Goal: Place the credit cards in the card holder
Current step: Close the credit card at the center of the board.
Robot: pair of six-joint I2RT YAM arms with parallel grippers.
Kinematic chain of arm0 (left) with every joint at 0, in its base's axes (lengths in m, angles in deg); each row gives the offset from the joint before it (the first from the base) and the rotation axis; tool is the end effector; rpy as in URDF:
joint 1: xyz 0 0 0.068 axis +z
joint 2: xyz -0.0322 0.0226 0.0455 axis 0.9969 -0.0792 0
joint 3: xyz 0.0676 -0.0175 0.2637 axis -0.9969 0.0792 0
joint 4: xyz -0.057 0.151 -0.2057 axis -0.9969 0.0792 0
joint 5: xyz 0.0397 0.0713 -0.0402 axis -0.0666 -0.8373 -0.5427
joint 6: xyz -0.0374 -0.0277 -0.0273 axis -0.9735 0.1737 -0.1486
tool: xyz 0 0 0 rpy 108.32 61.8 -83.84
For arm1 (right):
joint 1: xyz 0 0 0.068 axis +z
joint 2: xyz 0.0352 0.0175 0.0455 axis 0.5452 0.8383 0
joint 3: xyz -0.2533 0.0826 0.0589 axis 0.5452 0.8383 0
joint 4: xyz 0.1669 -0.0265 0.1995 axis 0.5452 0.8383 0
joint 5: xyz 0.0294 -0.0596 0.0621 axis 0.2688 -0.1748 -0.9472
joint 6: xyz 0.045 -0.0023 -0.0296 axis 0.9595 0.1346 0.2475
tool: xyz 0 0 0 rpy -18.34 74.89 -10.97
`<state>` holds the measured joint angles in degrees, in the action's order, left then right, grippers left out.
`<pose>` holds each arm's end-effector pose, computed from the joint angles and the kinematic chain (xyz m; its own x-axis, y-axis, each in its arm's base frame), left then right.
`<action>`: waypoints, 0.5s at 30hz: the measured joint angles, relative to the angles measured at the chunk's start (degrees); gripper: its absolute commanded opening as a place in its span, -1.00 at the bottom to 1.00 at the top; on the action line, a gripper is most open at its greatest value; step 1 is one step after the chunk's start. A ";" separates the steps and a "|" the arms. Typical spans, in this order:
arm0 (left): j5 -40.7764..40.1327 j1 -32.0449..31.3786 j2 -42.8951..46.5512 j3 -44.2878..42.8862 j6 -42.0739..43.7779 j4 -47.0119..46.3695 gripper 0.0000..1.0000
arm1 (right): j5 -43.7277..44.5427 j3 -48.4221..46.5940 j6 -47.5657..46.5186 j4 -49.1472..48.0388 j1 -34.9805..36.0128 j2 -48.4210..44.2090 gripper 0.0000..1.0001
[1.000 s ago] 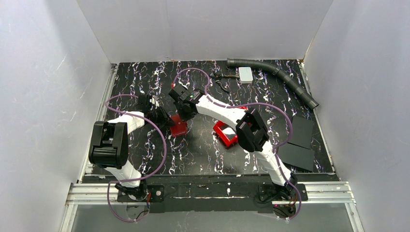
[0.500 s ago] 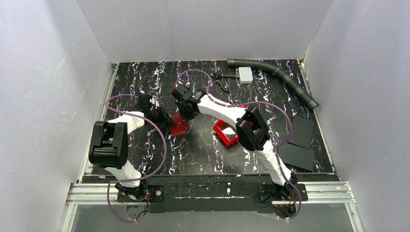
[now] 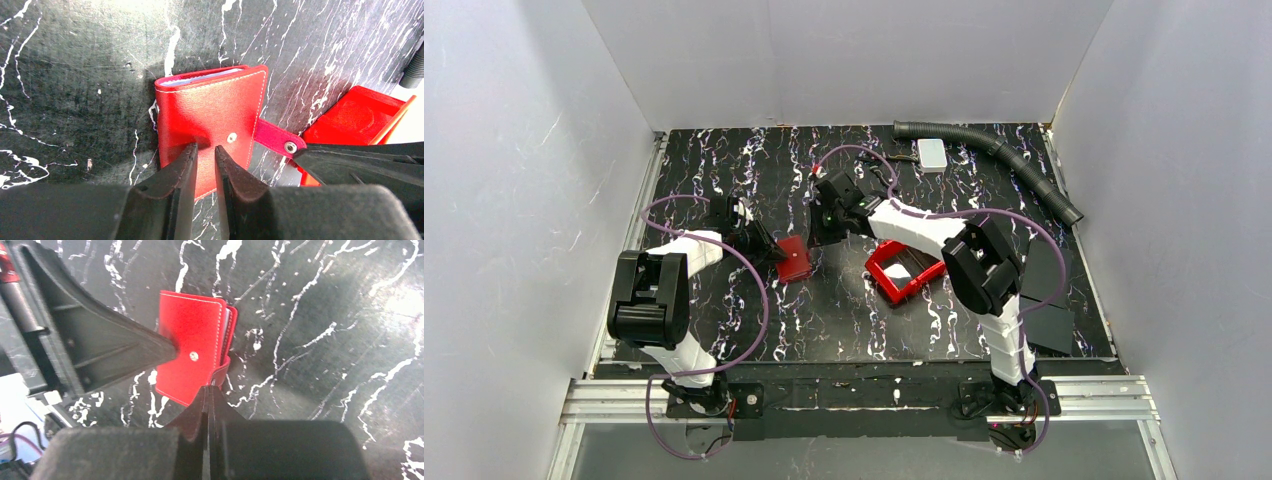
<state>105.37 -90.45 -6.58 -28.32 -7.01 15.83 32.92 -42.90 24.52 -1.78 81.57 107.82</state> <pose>0.3140 -0.0429 0.1571 -0.8304 -0.4692 -0.3005 -0.1861 0.7420 -0.6441 0.3142 0.3615 0.2087 -0.8149 -0.1313 -0.5645 -0.4341 0.7836 0.4444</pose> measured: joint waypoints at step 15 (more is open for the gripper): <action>-0.13 0.00 0.31 -0.35 1.27 1.09 -0.67 | -12.15 3.28 4.11 -12.02 -1.51 0.50 -0.97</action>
<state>105.24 -90.45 -6.27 -28.67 -5.74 16.92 20.77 -39.62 28.63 -13.80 80.06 108.33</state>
